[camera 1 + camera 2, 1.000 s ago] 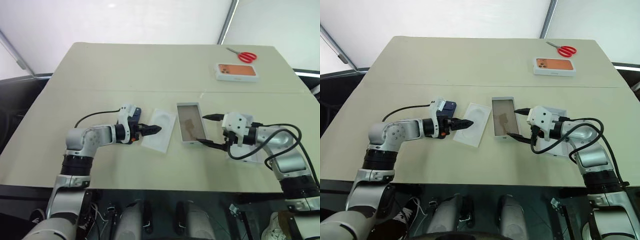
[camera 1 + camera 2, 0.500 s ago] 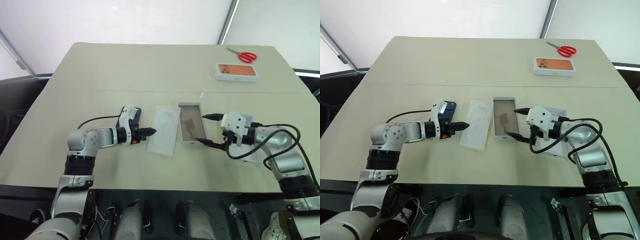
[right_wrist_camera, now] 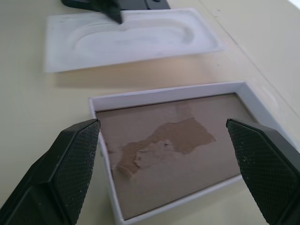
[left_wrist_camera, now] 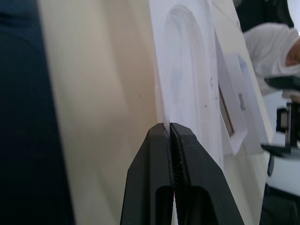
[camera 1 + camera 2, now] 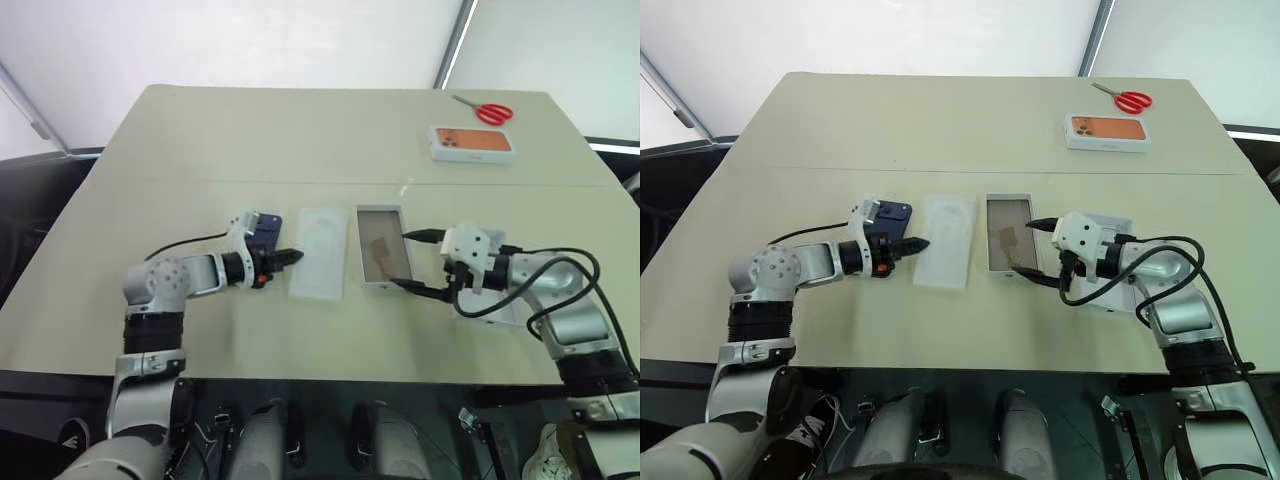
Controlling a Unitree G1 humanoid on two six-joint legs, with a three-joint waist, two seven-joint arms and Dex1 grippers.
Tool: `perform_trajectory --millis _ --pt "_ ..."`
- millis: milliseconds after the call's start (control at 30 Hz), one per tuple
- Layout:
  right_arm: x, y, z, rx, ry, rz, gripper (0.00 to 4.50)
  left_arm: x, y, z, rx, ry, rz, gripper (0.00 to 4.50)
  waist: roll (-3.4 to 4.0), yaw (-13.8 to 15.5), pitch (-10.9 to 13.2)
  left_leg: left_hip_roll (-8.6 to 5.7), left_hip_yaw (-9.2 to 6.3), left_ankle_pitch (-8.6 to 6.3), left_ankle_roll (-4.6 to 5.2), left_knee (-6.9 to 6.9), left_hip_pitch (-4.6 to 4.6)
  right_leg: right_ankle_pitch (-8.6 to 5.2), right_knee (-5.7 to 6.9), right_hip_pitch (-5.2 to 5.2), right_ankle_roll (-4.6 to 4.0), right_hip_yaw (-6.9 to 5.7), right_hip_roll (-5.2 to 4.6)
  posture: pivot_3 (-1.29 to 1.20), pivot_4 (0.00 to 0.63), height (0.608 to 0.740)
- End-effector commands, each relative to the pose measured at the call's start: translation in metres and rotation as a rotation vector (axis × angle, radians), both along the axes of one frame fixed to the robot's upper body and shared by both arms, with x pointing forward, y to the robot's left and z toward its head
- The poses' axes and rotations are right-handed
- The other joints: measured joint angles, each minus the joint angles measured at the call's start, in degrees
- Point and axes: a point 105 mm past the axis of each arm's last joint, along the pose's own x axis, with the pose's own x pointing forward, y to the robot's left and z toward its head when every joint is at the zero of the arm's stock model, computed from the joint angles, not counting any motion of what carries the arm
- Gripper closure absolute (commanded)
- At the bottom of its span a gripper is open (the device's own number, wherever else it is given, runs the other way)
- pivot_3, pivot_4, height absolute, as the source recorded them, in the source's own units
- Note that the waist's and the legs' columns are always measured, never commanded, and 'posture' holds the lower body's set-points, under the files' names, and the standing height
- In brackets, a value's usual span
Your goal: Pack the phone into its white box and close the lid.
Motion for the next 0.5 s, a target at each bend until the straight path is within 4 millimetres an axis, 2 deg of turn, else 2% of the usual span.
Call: perform_trajectory --millis 33,133,200,233,333,467,500 --pt "-0.005 0.015 0.001 -0.004 -0.005 0.071 0.00 0.008 0.003 0.027 -0.084 -0.057 0.042 4.45 -0.01 0.07 0.00 -0.01 0.00 0.00 0.00 0.00 0.00 0.00 0.00 0.00 0.00 0.00 0.00 0.00 0.150 0.738" --pt "-0.003 0.016 -0.009 -0.055 0.034 0.096 0.00 0.009 0.003 0.029 -0.071 -0.065 0.057 4.45 -0.01 0.06 0.00 -0.01 0.00 0.00 0.00 0.01 -0.01 0.00 0.00 0.00 0.00 -0.01 0.00 0.00 0.150 0.738" --pt "-0.001 0.017 -0.010 -0.055 0.064 0.105 0.55 0.008 0.001 0.030 -0.086 -0.057 0.058 4.50 -0.02 0.02 0.01 -0.02 0.01 0.00 0.00 0.01 0.00 0.00 0.01 0.00 0.00 -0.01 0.00 0.00 0.150 0.738" --pt "0.000 0.016 -0.014 -0.076 0.082 0.117 0.89 0.008 0.001 0.030 -0.087 -0.060 0.057 4.50 -0.02 0.03 0.01 -0.02 0.01 0.00 0.00 0.01 -0.01 0.00 0.01 0.00 0.00 -0.01 0.01 0.00 0.150 0.738" --pt "0.002 0.011 -0.027 -0.179 0.103 0.141 2.43 0.009 -0.001 0.034 -0.089 -0.083 0.071 4.50 -0.02 0.00 0.01 -0.02 0.01 0.01 0.00 0.02 0.00 0.00 0.02 0.00 0.00 -0.01 0.02 0.00 0.150 0.738" --pt "0.005 0.018 -0.025 -0.157 0.110 0.163 4.46 0.008 -0.001 0.040 -0.110 -0.089 0.080 4.50 -0.02 -0.02 0.01 -0.02 0.01 0.01 0.00 0.02 -0.01 0.00 0.02 0.00 0.01 -0.01 0.02 0.00 0.150 0.738" --pt "0.003 0.021 -0.025 -0.157 0.110 0.182 4.46 0.008 -0.001 0.042 -0.120 -0.088 0.082 4.50 -0.02 -0.04 0.01 -0.02 0.01 0.01 -0.01 0.01 0.00 0.00 0.02 0.00 0.01 -0.01 0.02 0.00 0.150 0.738"
